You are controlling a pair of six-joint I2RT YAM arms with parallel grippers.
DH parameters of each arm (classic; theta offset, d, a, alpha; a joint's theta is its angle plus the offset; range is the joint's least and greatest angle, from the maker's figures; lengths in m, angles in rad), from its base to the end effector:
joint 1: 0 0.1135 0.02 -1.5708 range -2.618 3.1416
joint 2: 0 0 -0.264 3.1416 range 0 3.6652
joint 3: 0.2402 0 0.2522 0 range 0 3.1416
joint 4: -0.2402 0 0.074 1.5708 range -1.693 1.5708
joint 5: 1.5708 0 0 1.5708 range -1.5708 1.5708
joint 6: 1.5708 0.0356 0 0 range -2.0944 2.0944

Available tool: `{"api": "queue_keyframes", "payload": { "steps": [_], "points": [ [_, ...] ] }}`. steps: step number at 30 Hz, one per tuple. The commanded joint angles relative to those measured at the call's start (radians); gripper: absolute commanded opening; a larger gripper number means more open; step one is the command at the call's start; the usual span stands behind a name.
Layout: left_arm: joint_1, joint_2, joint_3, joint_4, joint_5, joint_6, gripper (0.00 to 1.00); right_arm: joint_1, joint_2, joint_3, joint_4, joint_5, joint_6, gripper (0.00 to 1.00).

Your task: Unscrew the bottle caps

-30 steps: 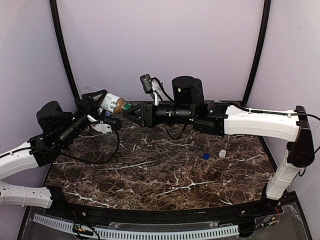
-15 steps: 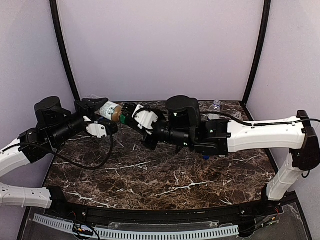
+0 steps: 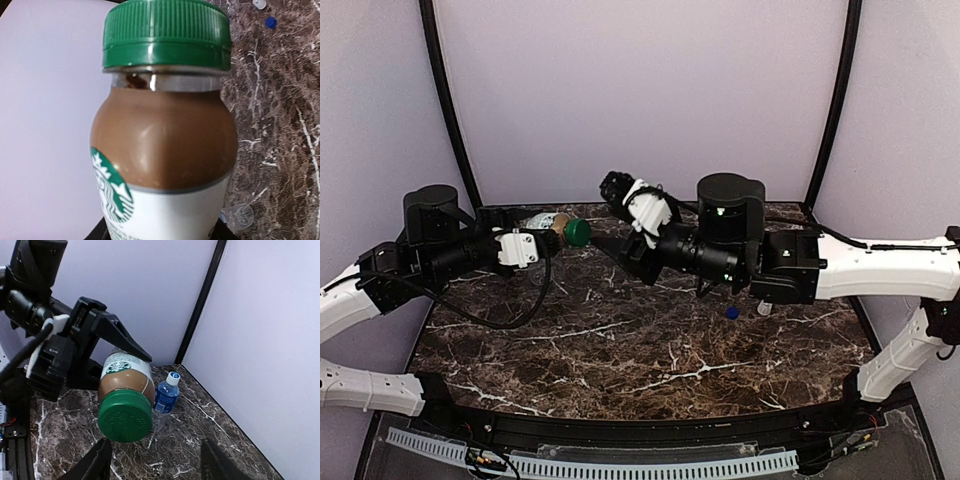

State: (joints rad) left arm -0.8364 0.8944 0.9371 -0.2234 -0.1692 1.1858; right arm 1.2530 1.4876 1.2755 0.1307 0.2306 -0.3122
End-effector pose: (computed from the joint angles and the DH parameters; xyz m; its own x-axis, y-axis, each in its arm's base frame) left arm 0.1413 -0.1476 0.3702 0.5300 0.7763 -0.3414 0.3447 0.1706 0.9231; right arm 0.1197 0.3380 0.3748 0.2380 -0.2334 -0.9428 -0.8201 0.4717 -0.3238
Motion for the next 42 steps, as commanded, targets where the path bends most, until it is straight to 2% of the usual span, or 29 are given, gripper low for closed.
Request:
{"api": "queue_keyframes", "payload": {
  "steps": [1,2,4,6,11,17,23,32,37,40,42],
  "points": [
    [-0.006,0.009,-0.110,0.335,-0.180,0.175,0.19,-0.105,-0.054,0.015,0.004,-0.169,0.574,0.67],
    [-0.006,0.012,-0.130,0.385,-0.192,0.215,0.19,-0.128,-0.054,0.002,0.028,-0.213,0.703,0.72],
    [-0.006,0.023,-0.111,0.451,-0.201,0.264,0.20,-0.159,-0.035,-0.014,0.079,-0.303,0.888,0.89],
    [-0.006,0.045,-0.078,0.463,-0.210,0.270,0.20,-0.168,-0.002,-0.001,0.107,-0.355,0.998,0.97],
    [-0.006,0.049,-0.106,0.531,-0.200,0.396,0.20,-0.177,0.080,0.080,0.104,-0.420,1.087,0.99],
    [-0.006,0.050,-0.151,0.601,-0.158,0.504,0.20,-0.190,0.109,0.089,0.188,-0.474,1.115,0.79],
    [-0.006,0.064,-0.139,0.606,-0.150,0.515,0.20,-0.205,0.153,0.096,0.243,-0.535,1.168,0.59],
    [-0.006,0.072,-0.125,0.597,-0.147,0.511,0.20,-0.212,0.171,0.098,0.264,-0.545,1.197,0.60],
    [-0.006,0.071,-0.126,0.590,-0.147,0.506,0.20,-0.212,0.162,0.079,0.285,-0.527,1.207,0.36],
    [-0.006,0.071,-0.124,0.587,-0.148,0.506,0.20,-0.211,0.171,0.087,0.285,-0.540,1.211,0.31],
    [-0.006,0.070,-0.126,0.585,-0.147,0.507,0.20,-0.212,0.181,0.105,0.261,-0.543,1.203,0.19]
  ]
}}
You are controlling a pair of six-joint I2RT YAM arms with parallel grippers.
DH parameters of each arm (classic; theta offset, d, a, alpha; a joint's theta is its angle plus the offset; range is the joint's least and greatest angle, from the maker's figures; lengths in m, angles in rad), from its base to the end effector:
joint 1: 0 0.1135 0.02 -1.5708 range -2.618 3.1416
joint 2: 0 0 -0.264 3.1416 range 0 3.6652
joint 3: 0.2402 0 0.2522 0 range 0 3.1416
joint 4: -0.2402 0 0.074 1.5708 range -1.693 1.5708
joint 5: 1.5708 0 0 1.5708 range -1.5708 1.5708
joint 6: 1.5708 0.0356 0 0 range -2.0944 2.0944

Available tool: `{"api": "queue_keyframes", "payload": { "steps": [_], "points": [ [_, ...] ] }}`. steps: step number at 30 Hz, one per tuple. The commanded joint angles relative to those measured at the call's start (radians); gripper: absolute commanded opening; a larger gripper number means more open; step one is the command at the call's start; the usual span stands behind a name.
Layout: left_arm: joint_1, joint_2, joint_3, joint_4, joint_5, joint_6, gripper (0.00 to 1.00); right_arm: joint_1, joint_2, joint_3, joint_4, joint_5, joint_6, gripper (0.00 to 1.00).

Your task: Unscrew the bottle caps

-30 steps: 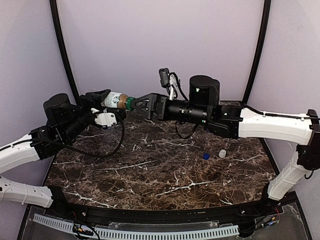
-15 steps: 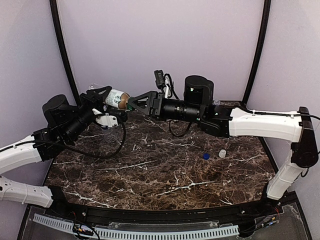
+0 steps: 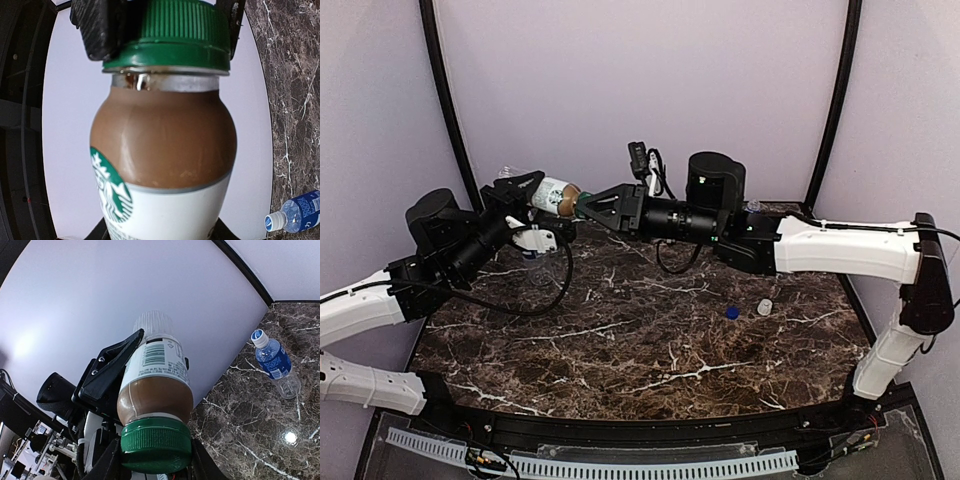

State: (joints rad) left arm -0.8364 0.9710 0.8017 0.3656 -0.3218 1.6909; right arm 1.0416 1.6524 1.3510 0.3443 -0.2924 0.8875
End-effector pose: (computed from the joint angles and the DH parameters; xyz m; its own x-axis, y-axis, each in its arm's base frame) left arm 0.1613 -0.1619 0.3703 0.4770 0.8771 0.0563 -0.1892 0.0400 0.9811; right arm 0.1937 0.3515 0.3658 -0.7401 0.2055 -0.6404 -0.6304 0.1195 0.7670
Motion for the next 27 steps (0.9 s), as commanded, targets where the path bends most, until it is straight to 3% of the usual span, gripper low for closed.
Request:
{"api": "queue_keyframes", "payload": {
  "steps": [1,3,7,12,15,18,27],
  "points": [
    [-0.006,-0.007,0.008,-0.003,0.008,0.004,0.20,0.000,0.020,0.038,0.033,-0.016,-0.006,0.11],
    [-0.005,-0.010,0.000,-0.003,0.010,0.006,0.20,-0.001,0.024,0.050,-0.003,0.000,-0.035,0.00],
    [-0.005,-0.029,-0.001,-0.048,0.029,-0.042,0.20,0.005,0.012,0.045,-0.052,0.066,-0.211,0.00],
    [-0.005,-0.057,0.028,-0.221,0.070,-0.162,0.19,0.093,-0.043,0.001,-0.069,0.262,-0.810,0.00],
    [-0.006,-0.061,0.024,-0.269,0.088,-0.178,0.19,0.140,-0.052,-0.021,-0.068,0.358,-1.074,0.00],
    [-0.007,-0.065,0.030,-0.309,0.106,-0.217,0.19,0.166,-0.053,-0.051,-0.062,0.386,-1.287,0.00],
    [-0.006,-0.063,0.113,-0.592,0.172,-0.375,0.17,0.271,-0.058,-0.246,0.056,0.425,-2.214,0.00]
  ]
}}
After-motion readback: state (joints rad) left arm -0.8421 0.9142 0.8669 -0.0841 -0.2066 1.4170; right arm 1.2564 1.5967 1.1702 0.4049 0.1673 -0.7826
